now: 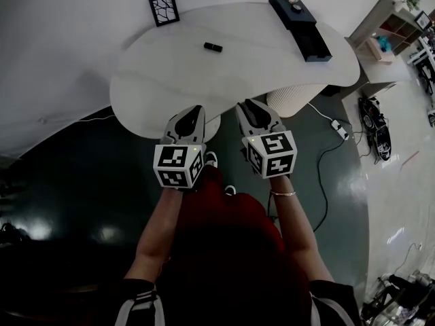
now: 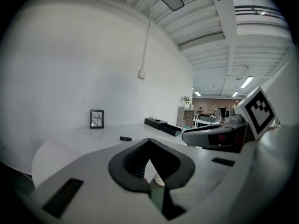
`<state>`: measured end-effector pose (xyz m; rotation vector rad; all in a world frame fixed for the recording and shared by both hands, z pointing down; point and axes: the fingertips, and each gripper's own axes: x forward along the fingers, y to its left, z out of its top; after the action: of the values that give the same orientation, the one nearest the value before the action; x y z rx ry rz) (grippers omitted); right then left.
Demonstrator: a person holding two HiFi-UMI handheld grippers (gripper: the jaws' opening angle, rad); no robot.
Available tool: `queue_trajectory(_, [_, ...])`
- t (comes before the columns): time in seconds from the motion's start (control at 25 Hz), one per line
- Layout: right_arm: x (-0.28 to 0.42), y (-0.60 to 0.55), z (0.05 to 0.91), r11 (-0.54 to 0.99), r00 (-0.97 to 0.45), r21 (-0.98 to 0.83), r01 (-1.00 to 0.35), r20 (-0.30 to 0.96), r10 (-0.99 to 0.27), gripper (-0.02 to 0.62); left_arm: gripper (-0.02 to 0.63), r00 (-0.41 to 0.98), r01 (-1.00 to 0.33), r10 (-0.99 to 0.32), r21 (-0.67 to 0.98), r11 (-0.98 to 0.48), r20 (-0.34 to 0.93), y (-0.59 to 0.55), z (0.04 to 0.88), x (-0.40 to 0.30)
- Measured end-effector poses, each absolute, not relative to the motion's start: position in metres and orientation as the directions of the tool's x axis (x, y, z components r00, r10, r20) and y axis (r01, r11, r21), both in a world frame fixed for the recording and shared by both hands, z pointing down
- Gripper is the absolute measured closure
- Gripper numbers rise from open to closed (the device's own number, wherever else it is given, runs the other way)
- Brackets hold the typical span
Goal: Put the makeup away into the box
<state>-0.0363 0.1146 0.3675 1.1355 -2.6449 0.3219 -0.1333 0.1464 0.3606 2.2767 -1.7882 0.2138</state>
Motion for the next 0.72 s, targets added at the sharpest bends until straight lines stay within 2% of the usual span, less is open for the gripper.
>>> queue_trajectory(0.12, [-0.040, 0.106, 0.372, 0.678, -0.668, -0.096, -0.728, 0.322, -0.671, 0.497, 0.584, 0.249, -0.968, -0.931, 0.110, -0.227, 0.266, 0.135, 0.366, -0.137])
queue_trajectory(0.72, [-0.079, 0.039, 0.385, 0.720, -0.694, -0.089, -0.689, 0.370, -0.618, 0.463, 0.583, 0.275, -0.959, -0.919, 0.148, -0.242, 0.283, 0.065, 0.376, -0.162])
